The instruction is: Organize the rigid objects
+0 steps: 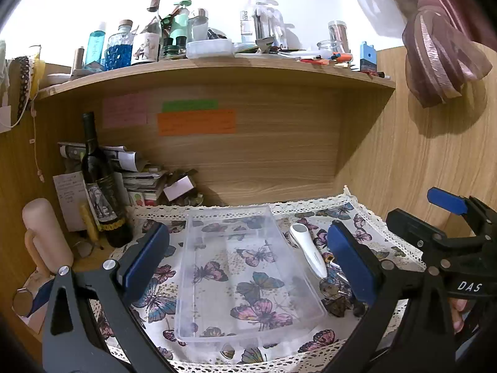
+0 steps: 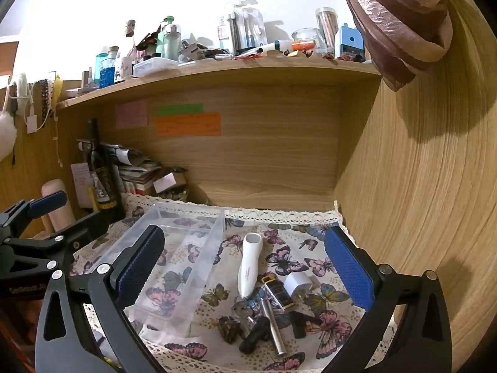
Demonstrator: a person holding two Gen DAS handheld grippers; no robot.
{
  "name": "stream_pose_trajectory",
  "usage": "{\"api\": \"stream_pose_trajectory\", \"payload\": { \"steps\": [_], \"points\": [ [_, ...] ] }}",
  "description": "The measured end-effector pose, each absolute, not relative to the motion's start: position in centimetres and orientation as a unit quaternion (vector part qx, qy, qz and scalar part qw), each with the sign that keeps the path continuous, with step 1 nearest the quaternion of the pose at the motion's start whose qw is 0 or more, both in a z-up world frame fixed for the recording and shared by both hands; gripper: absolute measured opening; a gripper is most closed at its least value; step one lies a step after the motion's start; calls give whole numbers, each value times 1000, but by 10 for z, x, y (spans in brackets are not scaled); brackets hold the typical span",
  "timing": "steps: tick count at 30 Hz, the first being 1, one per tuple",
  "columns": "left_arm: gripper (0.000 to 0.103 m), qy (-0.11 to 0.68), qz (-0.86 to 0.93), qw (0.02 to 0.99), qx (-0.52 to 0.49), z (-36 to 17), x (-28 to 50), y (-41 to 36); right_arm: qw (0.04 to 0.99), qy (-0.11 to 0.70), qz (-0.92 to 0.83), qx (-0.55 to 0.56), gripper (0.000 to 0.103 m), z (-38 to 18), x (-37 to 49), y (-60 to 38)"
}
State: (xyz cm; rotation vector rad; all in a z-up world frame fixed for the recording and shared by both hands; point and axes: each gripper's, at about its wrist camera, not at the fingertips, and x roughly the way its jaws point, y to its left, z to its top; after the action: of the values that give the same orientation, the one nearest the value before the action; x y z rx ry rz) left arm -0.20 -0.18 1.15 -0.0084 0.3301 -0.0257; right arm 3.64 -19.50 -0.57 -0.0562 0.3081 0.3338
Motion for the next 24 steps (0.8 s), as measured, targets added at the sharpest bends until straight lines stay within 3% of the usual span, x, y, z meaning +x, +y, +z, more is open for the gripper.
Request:
{"api": "stream_pose_trajectory", "payload": {
  "steps": [24],
  "points": [
    [103, 146, -16, 989, -4, 9, -5, -1, 975, 147, 166, -27, 103, -6, 33, -193]
  ]
}}
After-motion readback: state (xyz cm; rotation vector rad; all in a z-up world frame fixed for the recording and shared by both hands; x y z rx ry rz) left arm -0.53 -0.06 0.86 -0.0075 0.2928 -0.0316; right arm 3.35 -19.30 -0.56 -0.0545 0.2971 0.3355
